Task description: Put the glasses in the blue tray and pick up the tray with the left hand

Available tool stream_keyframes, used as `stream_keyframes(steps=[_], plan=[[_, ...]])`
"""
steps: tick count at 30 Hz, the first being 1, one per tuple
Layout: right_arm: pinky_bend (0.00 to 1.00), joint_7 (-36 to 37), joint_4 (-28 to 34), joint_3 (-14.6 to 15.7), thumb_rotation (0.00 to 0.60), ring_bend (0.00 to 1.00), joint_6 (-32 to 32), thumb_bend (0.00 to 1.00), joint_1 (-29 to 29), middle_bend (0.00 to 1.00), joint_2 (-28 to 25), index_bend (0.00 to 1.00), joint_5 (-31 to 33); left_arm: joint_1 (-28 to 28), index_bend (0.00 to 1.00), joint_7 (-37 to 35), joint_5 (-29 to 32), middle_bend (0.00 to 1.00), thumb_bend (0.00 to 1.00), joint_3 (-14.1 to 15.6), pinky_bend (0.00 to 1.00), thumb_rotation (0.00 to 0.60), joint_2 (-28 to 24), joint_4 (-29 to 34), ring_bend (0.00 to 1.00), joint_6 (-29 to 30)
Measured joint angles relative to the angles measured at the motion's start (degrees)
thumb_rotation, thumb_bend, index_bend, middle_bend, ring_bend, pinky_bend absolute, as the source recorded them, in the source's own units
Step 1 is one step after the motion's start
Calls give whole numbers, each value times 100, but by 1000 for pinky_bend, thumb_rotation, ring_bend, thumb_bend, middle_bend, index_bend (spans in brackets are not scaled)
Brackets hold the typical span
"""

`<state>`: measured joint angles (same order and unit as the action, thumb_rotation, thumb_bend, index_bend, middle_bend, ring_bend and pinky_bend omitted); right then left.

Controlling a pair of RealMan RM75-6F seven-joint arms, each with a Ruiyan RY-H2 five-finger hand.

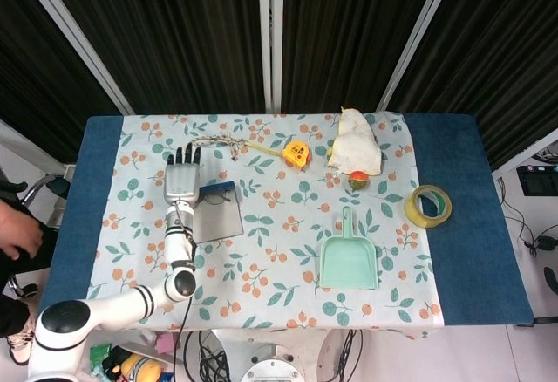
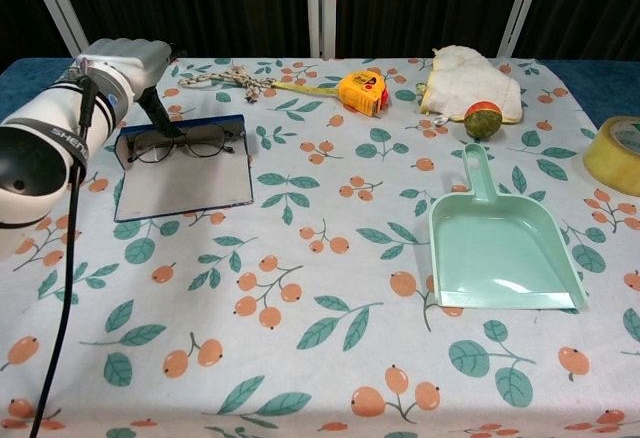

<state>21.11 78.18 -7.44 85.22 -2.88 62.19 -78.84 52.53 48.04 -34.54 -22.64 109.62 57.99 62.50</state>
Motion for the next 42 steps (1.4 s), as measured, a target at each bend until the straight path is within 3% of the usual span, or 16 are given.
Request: stream_keyframes(steps=[8, 14, 17, 22, 29, 42], plan=[[0, -43, 15, 3, 600, 0, -27, 221, 14, 0, 7, 0, 4, -106, 0, -36, -79, 0, 164, 68, 145, 600, -104, 356, 27, 80], [0, -18, -34, -2, 600, 0, -43, 221, 18, 0, 32, 0, 24, -391, 3, -217, -412, 0, 155, 253, 146, 600, -481, 1567, 27, 376], [0, -21, -86, -22, 600, 0, -40, 222, 22, 0, 70, 0, 57, -656, 32, -394, -868, 0, 147, 545, 147, 600, -794, 2431, 28, 597], [0, -36, -52, -7, 600, 0, -29, 221, 42, 0, 89, 0, -19, -1220, 49, -603, -1450, 9, 147, 1328, 147, 600, -1289, 3553, 28, 852], [0, -146, -3, -5, 600, 0, -25, 221, 22, 0, 53, 0, 39, -1409, 62, -773, -1414, 9, 147, 1531, 147, 600, -1242, 3420, 28, 833], [0, -301, 48, -89, 600, 0, -33, 221, -8, 0, 116, 0, 239, -1370, 145, -769, -1104, 9, 147, 1418, 147, 600, -933, 2882, 28, 511]])
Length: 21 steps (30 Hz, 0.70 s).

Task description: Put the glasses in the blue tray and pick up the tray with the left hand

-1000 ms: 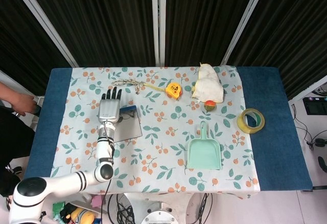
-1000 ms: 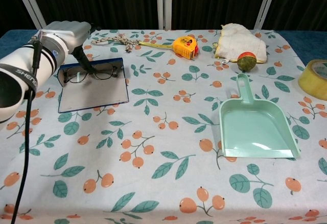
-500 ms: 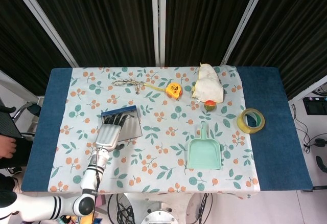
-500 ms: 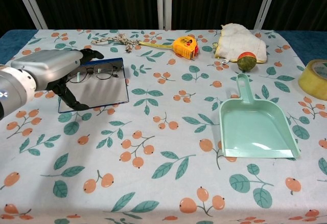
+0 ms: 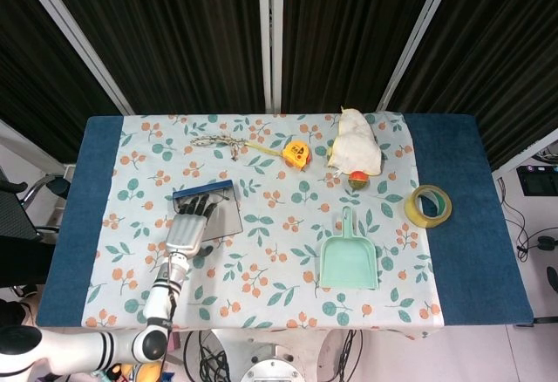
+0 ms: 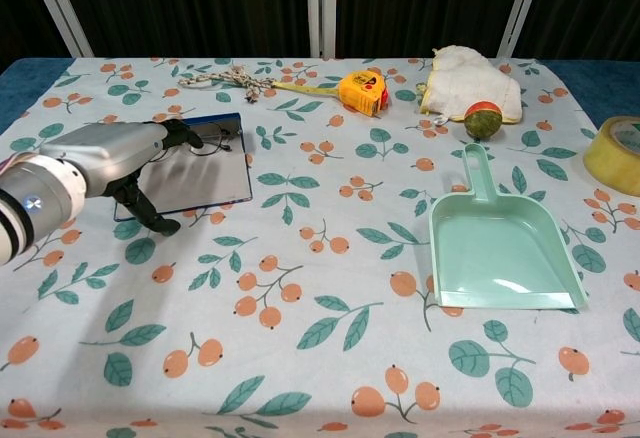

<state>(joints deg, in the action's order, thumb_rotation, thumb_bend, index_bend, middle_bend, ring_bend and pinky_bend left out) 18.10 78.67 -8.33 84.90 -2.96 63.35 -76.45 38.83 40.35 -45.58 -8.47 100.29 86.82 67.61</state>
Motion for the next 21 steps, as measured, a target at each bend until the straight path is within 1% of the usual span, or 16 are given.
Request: stream_keyframes(steps=[4, 9, 12, 13, 14, 16, 19, 21], plan=[[0, -31, 23, 13, 600, 0, -50, 221, 10, 0, -5, 0, 2, 13, 204, 27, 25, 13, 169, -29, 147, 600, 49, -132, 28, -16], [0, -39, 41, 32, 600, 0, -99, 222, 16, 0, -13, 0, 0, 42, 270, 197, 220, 14, 244, -14, 147, 600, 45, -208, 28, -147], [0, -57, 60, 53, 600, 0, -120, 222, 18, 0, -30, 0, -21, 68, 310, 317, 354, 14, 344, -5, 147, 600, 16, -222, 28, -237], [0, -61, 63, 54, 600, 0, -124, 222, 18, 0, -33, 0, -19, 70, 330, 316, 348, 15, 391, 0, 147, 600, 4, -219, 28, -242], [0, -65, 65, 52, 600, 0, -127, 221, 18, 0, -34, 0, -14, 72, 338, 309, 321, 16, 408, 7, 147, 600, -10, -213, 28, -242], [0, -66, 75, 51, 600, 0, -133, 222, 19, 0, -42, 0, -11, 73, 372, 289, 209, 23, 472, 30, 148, 600, -46, -202, 28, -233], [0, -69, 82, 61, 600, 0, -132, 222, 17, 0, -48, 0, -29, 72, 405, 291, 84, 30, 548, 51, 149, 600, -54, -258, 28, -152], [0, -67, 82, 69, 600, 0, -131, 222, 14, 0, -47, 0, -37, 64, 420, 293, 64, 32, 566, 47, 149, 600, -7, -346, 28, -85]])
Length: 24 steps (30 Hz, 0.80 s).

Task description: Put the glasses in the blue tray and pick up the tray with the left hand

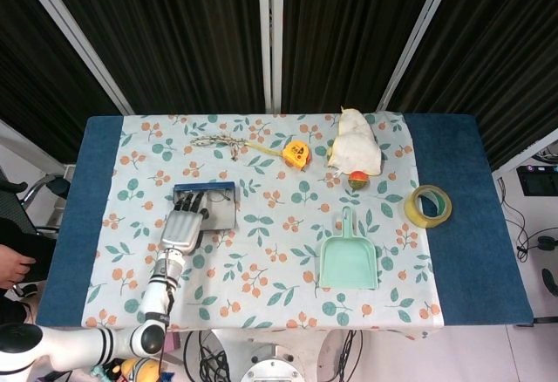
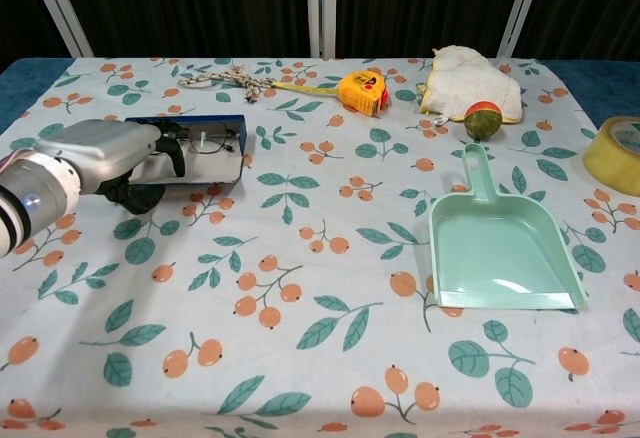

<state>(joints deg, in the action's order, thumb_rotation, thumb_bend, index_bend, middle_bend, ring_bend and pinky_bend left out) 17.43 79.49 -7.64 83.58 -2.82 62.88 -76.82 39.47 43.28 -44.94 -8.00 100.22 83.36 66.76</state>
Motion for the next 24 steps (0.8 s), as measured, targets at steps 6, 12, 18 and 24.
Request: stream_keyframes(steps=[6, 12, 18, 24], plan=[[0, 2, -20, 5, 600, 0, -31, 222, -2, 0, 3, 0, 21, -39, 432, -169, -166, 40, 567, -21, 149, 600, 46, -80, 28, 33], [0, -18, -1, -5, 600, 0, -26, 222, 3, 0, -8, 0, 21, -102, 382, -589, -401, 50, 533, -76, 149, 600, 85, -174, 28, 22], [0, -36, -10, -6, 600, 0, -49, 222, 17, 0, 6, 0, 27, -215, 390, -1036, -730, 51, 533, -79, 149, 600, 174, -373, 29, 36], [0, -58, 7, -8, 600, 0, -32, 223, 24, 0, 5, 0, 6, -347, 491, -1354, -1142, 50, 534, -59, 149, 600, 334, -625, 29, 239]])
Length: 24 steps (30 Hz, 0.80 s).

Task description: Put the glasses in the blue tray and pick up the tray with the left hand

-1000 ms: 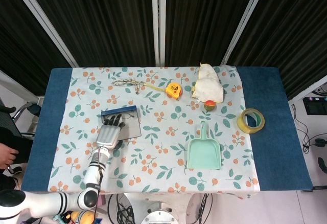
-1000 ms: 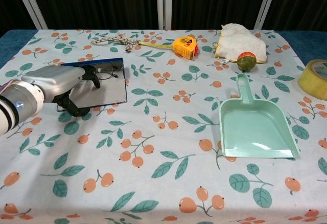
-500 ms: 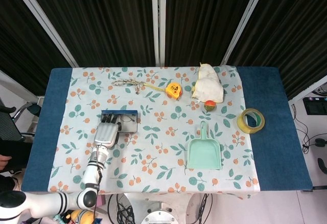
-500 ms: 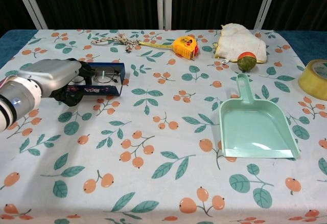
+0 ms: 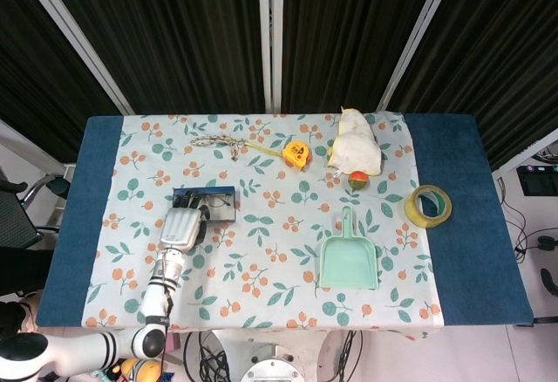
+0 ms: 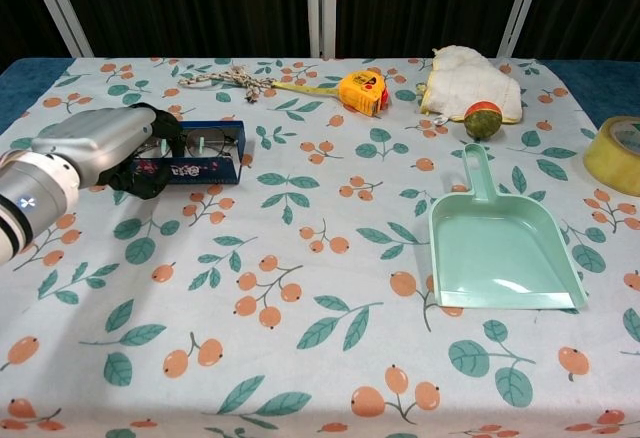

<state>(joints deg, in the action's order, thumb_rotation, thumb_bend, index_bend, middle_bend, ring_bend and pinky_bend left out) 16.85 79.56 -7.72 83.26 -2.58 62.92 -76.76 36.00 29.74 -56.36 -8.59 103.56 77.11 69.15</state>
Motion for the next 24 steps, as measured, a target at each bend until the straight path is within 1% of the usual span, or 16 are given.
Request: stream_keyframes(steps=[3, 9, 12, 16, 18, 24], plan=[[0, -23, 25, 1, 600, 0, 5, 223, 1, 0, -6, 0, -4, -65, 536, -66, -169, 50, 534, 2, 149, 600, 68, -88, 29, 137], [0, -66, 54, 10, 600, 0, -9, 223, 9, 0, -5, 0, -6, -183, 606, -95, -310, 50, 534, 10, 148, 600, 138, -142, 29, 217], [0, -80, 69, 9, 600, 0, 3, 223, 10, 0, -7, 0, -10, -215, 658, -129, -384, 50, 534, 2, 148, 600, 167, -176, 29, 246], [0, -93, 84, -3, 600, 0, 23, 223, 6, 0, -17, 0, -1, -251, 758, -198, -558, 50, 536, 8, 148, 600, 181, -218, 29, 307], [0, -99, 79, -7, 600, 0, 28, 223, 6, 0, -13, 0, 4, -284, 787, -280, -690, 51, 536, 26, 148, 600, 172, -227, 29, 360], [0, -97, 45, -1, 600, 0, 19, 223, 10, 0, 18, 0, 4, -490, 818, -447, -1070, 51, 537, 141, 148, 600, 13, -130, 29, 621]])
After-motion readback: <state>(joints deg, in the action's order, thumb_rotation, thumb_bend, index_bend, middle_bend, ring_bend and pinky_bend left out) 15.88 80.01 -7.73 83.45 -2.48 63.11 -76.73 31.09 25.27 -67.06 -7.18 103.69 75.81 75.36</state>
